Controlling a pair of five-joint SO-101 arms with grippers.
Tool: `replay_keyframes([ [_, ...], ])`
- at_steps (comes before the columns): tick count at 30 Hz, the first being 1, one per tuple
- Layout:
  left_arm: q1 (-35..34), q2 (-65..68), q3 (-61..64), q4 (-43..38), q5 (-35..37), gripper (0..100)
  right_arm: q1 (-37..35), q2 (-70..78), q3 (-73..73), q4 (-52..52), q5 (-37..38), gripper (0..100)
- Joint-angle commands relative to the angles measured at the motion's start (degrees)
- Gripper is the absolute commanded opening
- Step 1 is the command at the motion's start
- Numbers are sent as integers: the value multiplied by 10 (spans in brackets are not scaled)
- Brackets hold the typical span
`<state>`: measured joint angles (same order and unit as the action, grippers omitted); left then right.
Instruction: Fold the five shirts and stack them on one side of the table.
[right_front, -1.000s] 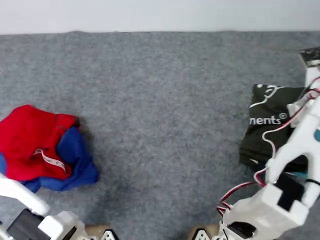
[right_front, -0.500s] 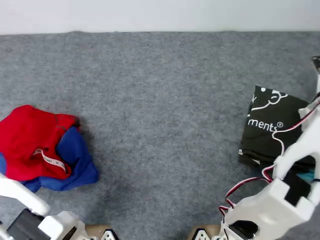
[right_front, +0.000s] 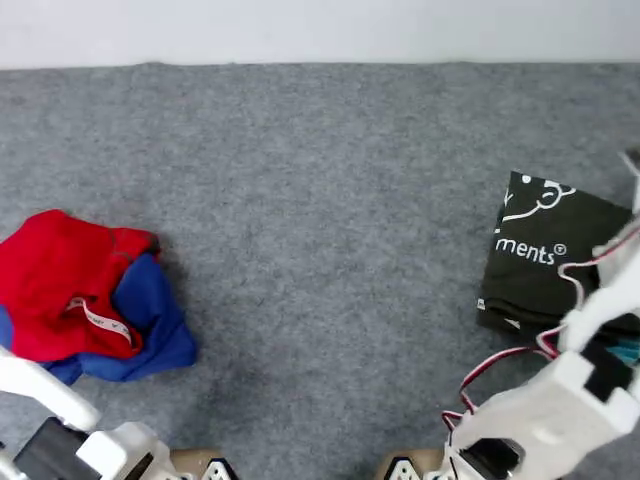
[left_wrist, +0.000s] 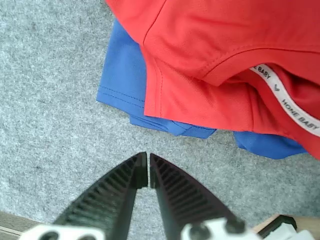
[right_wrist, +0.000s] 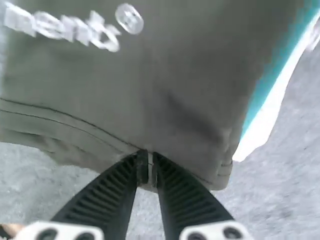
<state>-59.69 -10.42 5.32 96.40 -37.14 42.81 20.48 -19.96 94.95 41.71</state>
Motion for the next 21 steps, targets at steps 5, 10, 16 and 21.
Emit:
replay_keyframes([
  [5,6,-27,-5,-9,-7,16,80,100,-48,-26,47,13],
  [10,6,-27,-5,-9,-7,16,36,73,-147,61,46,13],
  [16,5,-27,-5,-8,-7,16,-30,17,-188,78,46,13],
  [21,7,-28,-9,2,-7,16,-60,-44,-186,79,17,13],
])
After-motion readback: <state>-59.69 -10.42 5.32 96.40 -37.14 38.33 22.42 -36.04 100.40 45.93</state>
